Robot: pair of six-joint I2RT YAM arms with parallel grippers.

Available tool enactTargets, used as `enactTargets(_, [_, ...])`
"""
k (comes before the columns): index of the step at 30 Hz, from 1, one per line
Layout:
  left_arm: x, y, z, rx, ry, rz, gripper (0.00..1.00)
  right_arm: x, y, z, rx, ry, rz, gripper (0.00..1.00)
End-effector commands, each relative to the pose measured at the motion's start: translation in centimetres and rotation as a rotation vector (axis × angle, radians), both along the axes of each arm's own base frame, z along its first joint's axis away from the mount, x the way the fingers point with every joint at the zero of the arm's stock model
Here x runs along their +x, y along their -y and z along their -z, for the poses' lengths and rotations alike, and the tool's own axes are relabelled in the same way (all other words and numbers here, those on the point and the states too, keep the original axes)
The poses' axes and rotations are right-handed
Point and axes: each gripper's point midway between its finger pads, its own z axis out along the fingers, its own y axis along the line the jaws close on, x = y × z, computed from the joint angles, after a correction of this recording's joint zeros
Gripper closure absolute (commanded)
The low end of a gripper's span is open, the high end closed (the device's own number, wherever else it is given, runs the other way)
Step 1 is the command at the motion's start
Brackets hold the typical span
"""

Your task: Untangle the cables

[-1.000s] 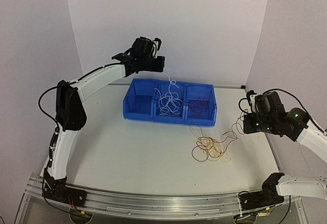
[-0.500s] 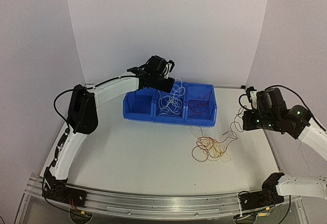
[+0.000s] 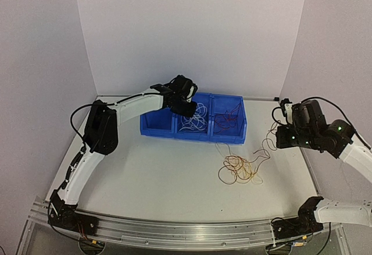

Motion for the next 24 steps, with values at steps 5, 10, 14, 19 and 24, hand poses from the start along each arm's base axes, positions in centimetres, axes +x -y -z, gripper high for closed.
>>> enactTargets(5, [-0.7,1.1,-4.6,-0.076,0.035,0.033,0.7,0.0,-0.3,-1.2,0.044,0.03,-0.005,1.0])
enactTargets(10, [-1.4,1.2,-7.7,-0.091,0.076,0.034,0.54,-0.1,-0.6,-1.6,0.061,0.035,-0.018,1.0])
enactTargets(14, [-2.2,1.1,-10.4,-0.095,0.12,0.031,0.41,-0.1,-0.8,-2.0,0.073,0.041,-0.029,1.0])
enactTargets(19, [-3.3,1.2,-13.2,-0.102,0.166,0.038,0.28,-0.1,-1.0,-2.1,0.081,0.04,-0.036,1.0])
enactTargets(24, [-4.1,1.1,-15.4,-0.112,0.2,0.039,0.13,0.0,-1.4,-2.8,0.094,0.048,-0.048,1.0])
